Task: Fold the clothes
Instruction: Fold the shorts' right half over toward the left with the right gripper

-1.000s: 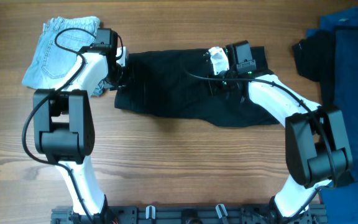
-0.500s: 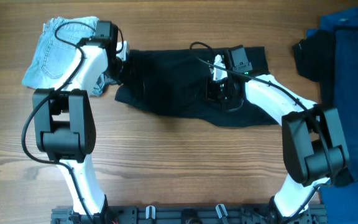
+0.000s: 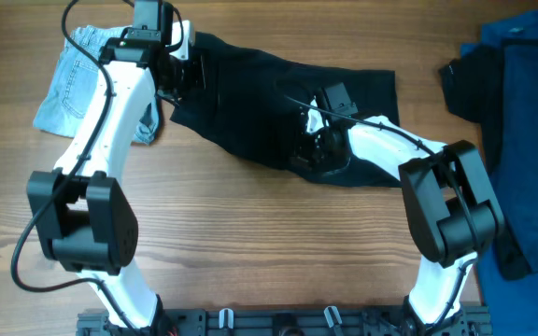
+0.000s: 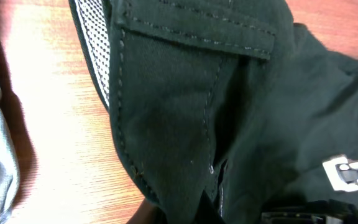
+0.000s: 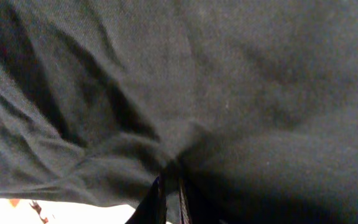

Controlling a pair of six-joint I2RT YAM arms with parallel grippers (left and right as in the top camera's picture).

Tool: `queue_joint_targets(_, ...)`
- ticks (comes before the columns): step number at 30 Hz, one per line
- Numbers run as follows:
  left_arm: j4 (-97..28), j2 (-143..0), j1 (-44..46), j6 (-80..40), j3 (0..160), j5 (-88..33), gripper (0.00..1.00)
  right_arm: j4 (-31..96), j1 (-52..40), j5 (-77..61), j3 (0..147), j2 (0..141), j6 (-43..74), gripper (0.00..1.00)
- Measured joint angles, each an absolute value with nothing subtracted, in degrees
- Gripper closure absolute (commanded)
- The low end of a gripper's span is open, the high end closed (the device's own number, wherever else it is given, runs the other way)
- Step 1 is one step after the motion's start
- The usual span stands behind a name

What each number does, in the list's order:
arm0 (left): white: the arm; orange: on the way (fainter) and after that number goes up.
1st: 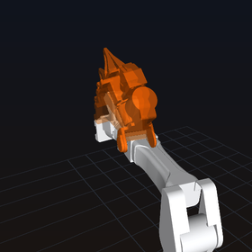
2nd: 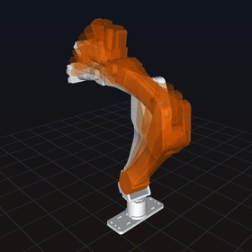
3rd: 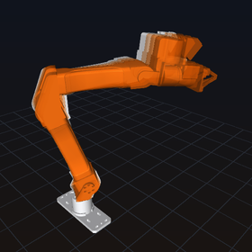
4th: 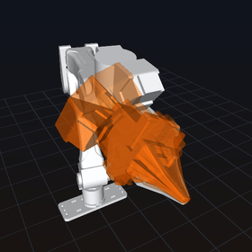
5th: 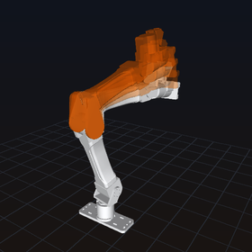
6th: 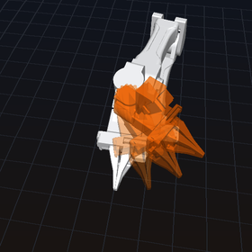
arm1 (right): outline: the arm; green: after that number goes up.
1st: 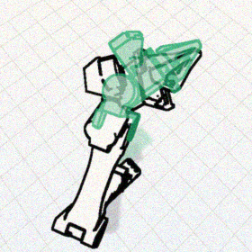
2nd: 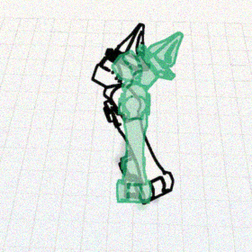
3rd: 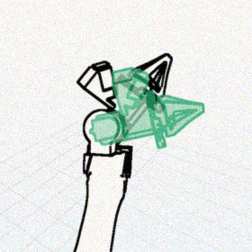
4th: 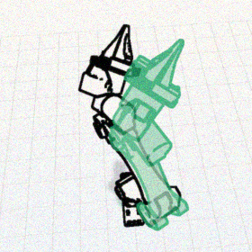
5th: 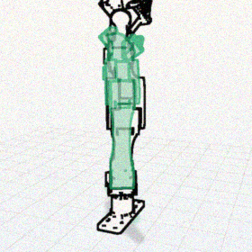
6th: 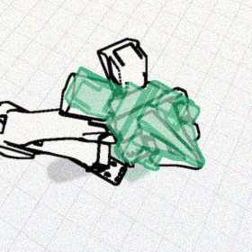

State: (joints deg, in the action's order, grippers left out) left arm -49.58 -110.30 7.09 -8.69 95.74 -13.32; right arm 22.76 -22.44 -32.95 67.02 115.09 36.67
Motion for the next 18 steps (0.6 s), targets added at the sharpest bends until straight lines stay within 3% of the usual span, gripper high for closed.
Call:
queue_joint_targets(7, -48.97, -109.78, 7.88, -8.86, 95.77, -13.21, 0.9, 17.39, -26.48, -32.73, 67.02, 115.09, 40.99, 0.94)
queue_joint_targets(18, -51.53, -109.78, 9.5, -8.88, 99.46, -13.13, 0.91, 10.5, -19.44, -26.55, 70.63, 112.25, 39.62, 0.95)
